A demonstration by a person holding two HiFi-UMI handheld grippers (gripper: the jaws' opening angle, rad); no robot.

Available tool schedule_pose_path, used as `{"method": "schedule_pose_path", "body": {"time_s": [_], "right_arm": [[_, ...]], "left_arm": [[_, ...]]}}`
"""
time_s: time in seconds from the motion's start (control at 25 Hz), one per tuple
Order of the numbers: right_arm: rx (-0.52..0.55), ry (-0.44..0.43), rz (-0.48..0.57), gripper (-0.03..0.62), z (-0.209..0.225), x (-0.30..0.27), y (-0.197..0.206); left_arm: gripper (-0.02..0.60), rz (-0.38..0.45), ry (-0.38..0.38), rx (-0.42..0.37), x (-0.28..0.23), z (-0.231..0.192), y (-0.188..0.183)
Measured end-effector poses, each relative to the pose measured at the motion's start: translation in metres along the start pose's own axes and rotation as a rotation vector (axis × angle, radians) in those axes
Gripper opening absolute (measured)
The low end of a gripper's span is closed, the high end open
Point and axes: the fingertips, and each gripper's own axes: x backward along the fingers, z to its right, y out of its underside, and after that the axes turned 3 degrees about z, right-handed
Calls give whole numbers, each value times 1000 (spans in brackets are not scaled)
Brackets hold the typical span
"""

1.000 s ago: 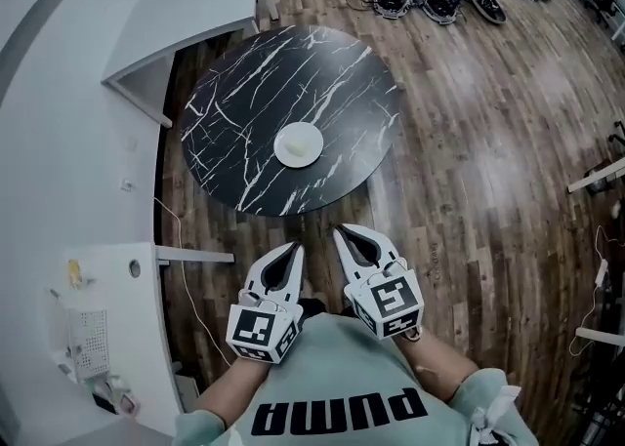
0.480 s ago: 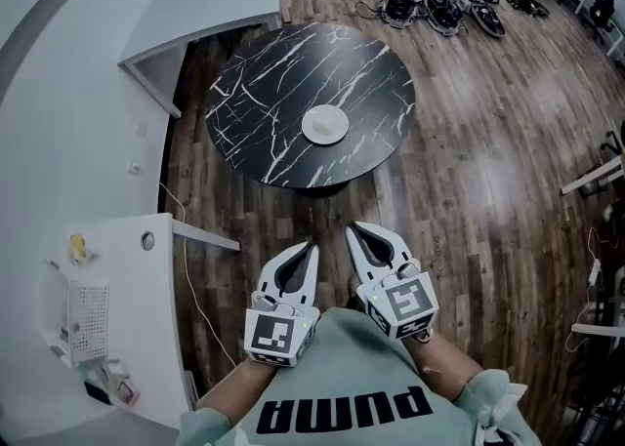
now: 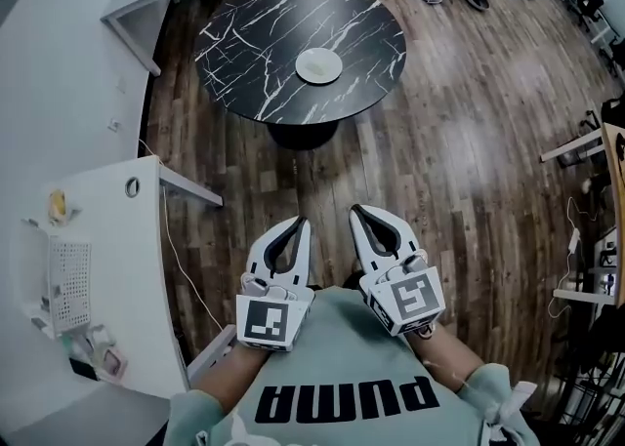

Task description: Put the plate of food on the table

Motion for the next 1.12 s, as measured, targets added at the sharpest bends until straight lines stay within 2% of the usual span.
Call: {"method": "schedule_pose_path", "body": {"time_s": [0.24,0.6,0.84,1.12], "right_arm": [[7,14,-8,9,15,47,15],[13,43,-7,8,58,90,17],[16,42,-11,6,68,92,22],[6,59,-13,6,72,80,22]], "left_arm": [[6,-25,-22,-23,7,29,7],[6,-90,61,-94,-18,99,14],[6,-54,45,-78,-27,104,16],[6,-54,45,-75,-31,95,18]]}}
